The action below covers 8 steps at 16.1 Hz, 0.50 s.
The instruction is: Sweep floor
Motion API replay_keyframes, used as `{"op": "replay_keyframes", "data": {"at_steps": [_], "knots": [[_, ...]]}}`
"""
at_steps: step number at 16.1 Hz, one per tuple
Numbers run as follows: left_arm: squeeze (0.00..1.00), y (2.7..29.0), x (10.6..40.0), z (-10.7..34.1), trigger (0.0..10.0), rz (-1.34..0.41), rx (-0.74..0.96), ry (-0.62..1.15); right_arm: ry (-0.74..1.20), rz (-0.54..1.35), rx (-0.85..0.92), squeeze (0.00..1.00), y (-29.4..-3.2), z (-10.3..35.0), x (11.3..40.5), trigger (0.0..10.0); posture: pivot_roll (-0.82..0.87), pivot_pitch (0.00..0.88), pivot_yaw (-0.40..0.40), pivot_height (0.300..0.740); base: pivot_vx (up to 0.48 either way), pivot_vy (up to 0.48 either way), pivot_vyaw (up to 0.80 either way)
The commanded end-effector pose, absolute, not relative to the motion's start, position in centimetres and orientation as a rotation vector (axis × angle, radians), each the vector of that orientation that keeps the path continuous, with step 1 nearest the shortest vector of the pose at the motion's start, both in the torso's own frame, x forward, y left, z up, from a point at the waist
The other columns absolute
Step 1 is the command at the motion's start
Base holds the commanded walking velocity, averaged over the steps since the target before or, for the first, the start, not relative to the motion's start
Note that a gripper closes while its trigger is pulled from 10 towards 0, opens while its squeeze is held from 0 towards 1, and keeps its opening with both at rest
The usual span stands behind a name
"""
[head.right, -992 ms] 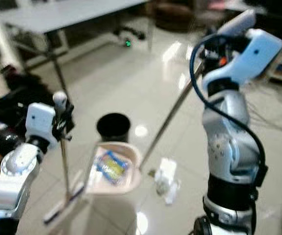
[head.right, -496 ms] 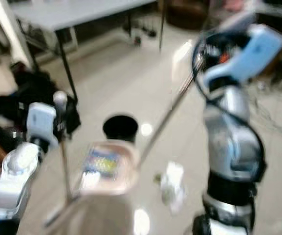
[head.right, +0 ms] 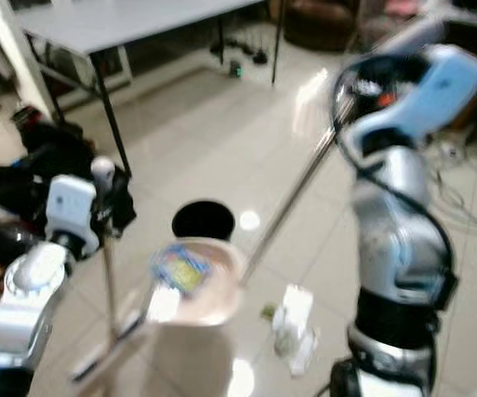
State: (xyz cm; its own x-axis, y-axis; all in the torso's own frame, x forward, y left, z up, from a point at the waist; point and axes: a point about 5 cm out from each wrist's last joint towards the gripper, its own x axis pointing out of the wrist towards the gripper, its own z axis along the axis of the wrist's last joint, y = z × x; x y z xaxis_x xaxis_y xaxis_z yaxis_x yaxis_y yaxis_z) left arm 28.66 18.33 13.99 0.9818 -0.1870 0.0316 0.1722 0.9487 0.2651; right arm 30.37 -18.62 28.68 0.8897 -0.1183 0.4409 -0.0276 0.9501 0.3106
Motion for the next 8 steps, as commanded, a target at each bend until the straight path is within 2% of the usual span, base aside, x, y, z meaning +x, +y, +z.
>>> {"op": "replay_keyframes", "data": {"at_steps": [1, 8], "knots": [[0.0, 18.92, 28.71, 14.89, 10.0, -0.158, 0.299, -0.096, -0.528, -0.001, 0.355, 0.0, -17.63, 29.8, 30.26, 10.0, 0.03, 0.0, 0.0, 0.74, 0.379, 0.0, 0.0], [0.0, 18.92, 28.81, 14.88, 10.0, -0.163, 0.303, -0.096, -0.548, -0.013, 0.371, 0.0, -17.7, 30.01, 30.64, 10.0, 0.03, 0.0, 0.009, 0.74, 0.381, 0.0, 0.0]]}}
